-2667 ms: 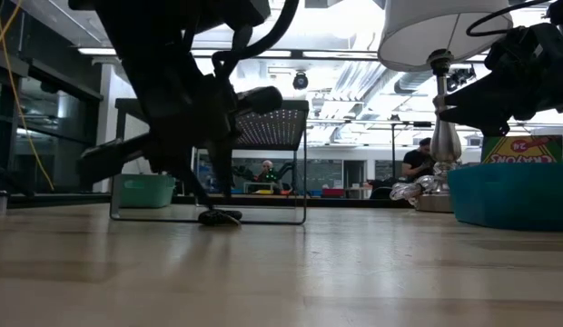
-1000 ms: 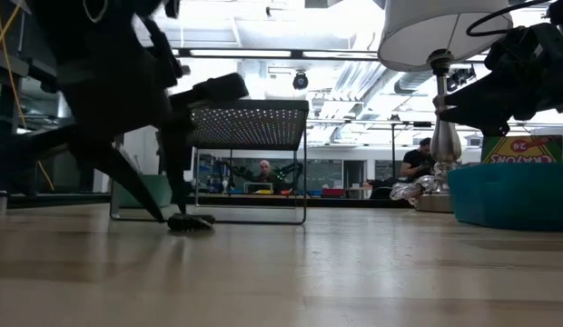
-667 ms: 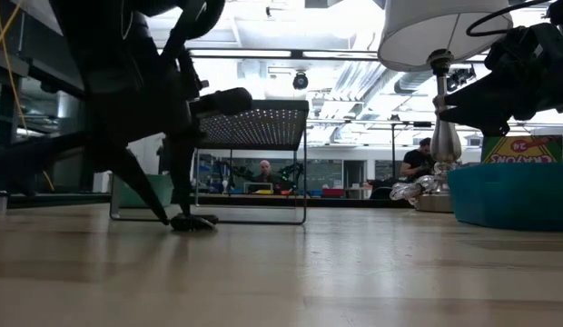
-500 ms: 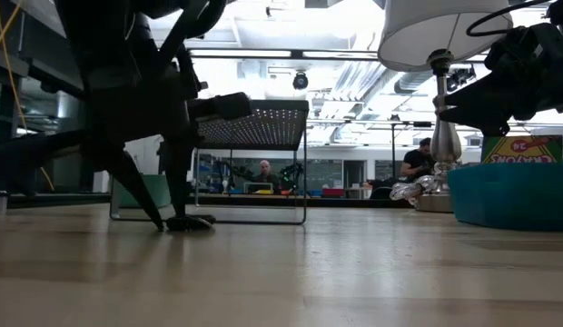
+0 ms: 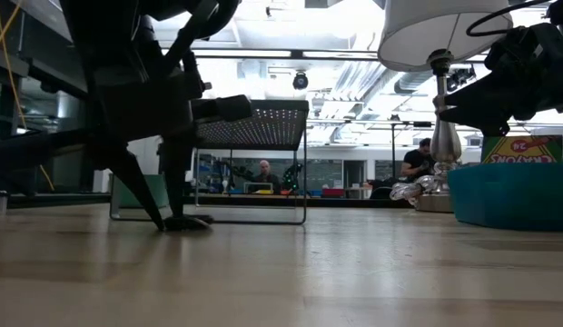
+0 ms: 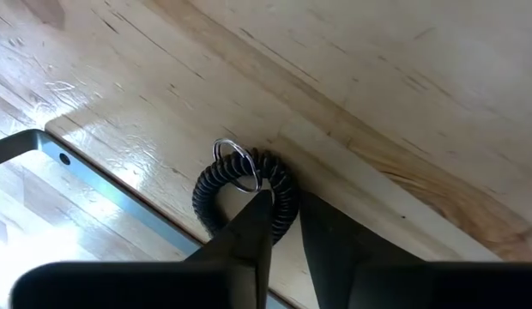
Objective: Pick & Place Office Desk Supplies
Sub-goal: Put the black spring keychain into the dark green bin
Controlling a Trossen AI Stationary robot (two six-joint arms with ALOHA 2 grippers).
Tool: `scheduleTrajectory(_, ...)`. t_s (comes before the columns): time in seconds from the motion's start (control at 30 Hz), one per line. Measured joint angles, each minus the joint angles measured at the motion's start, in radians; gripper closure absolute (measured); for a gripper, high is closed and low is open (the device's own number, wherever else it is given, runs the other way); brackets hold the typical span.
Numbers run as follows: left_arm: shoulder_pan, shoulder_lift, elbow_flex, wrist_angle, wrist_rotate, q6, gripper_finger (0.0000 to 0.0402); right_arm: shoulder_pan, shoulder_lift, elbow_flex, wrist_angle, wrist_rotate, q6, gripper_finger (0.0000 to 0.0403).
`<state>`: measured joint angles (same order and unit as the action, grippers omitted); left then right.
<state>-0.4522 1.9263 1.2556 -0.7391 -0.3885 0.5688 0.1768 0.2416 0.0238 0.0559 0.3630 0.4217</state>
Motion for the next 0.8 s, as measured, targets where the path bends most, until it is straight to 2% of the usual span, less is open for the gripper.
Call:
scheduleTrajectory(0.17,-0.005,0.0,0.0,-0.002,-0.001,-0.001,0.0374,0.0,0.0,0.0,0.0,0.0,0.0,0.025)
scheduleTrajectory(0.37,-0.029,0.001,0.0,0.001,-0.018,-0.014,0.0381,0.0,0.0,0.0,0.0,0.0,0.0,0.025)
scheduleTrajectory(0.6,-0.087,-0.008,0.004,0.012,-0.037,-0.167,0.0383,0.0,0.0,0.0,0.0,0.0,0.0,0.025)
scheduleTrajectory(0.8,-0.129,-0.075,0.06,0.033,-0.043,-0.259,0.0383,0.0,0.0,0.0,0.0,0.0,0.0,0.025)
